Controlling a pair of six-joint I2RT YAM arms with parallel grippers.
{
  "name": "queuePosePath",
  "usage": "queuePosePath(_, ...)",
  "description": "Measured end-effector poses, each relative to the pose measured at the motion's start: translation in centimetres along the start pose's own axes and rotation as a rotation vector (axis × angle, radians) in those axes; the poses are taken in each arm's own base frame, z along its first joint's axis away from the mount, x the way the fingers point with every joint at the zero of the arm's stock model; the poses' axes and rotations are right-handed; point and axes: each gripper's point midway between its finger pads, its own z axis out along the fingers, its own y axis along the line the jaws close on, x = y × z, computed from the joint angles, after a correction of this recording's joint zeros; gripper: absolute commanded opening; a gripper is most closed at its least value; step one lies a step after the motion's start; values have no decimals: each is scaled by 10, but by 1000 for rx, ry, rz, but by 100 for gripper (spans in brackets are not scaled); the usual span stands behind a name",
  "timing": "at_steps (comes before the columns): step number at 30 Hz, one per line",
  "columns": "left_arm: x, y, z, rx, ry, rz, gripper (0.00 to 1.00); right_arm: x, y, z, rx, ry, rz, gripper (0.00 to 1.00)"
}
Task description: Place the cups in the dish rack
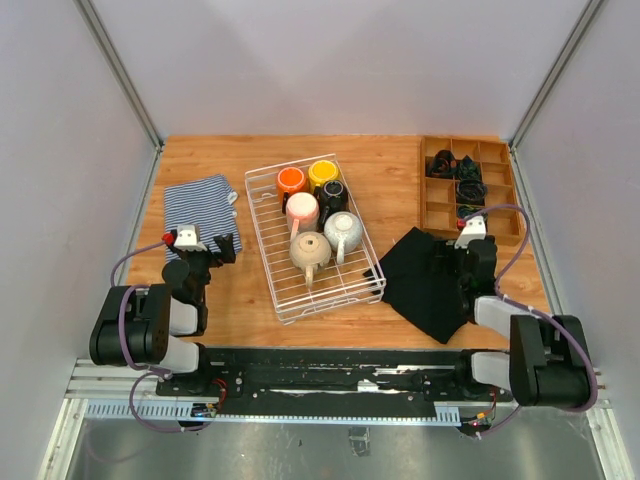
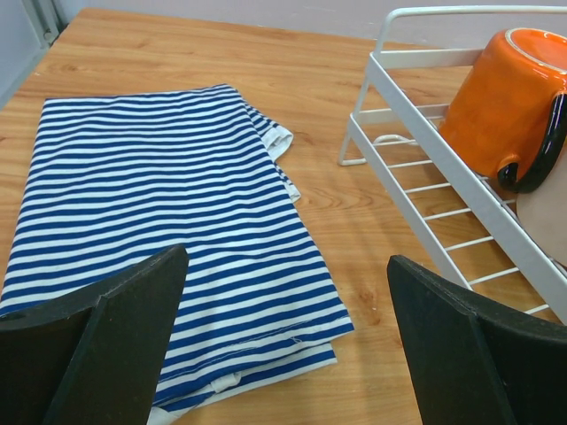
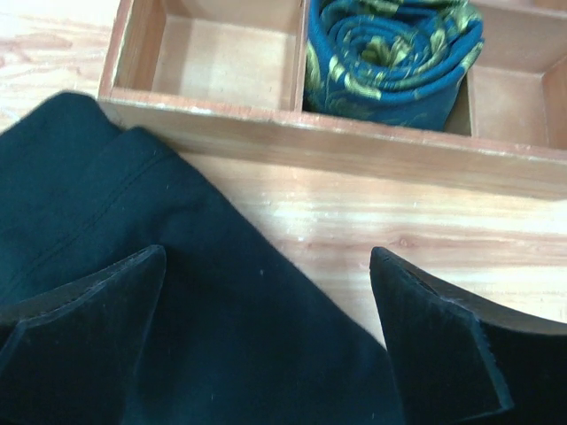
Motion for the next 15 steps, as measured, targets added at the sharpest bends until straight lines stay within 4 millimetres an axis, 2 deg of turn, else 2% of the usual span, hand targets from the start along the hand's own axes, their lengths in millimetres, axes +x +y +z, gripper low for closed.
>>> queuePosePath(3,0,0,0,0,0,0,100,-8,-3,9,21,-46,4,98)
queuePosePath(6,0,0,0,0,0,0,100,-7,-5,18,36,-70,6,99)
queuePosePath(9,0,0,0,0,0,0,100,-4,-7,19,54,-75,7,98)
queuePosePath(15,0,0,0,0,0,0,100,-13,-12,20,88,-109,3,98)
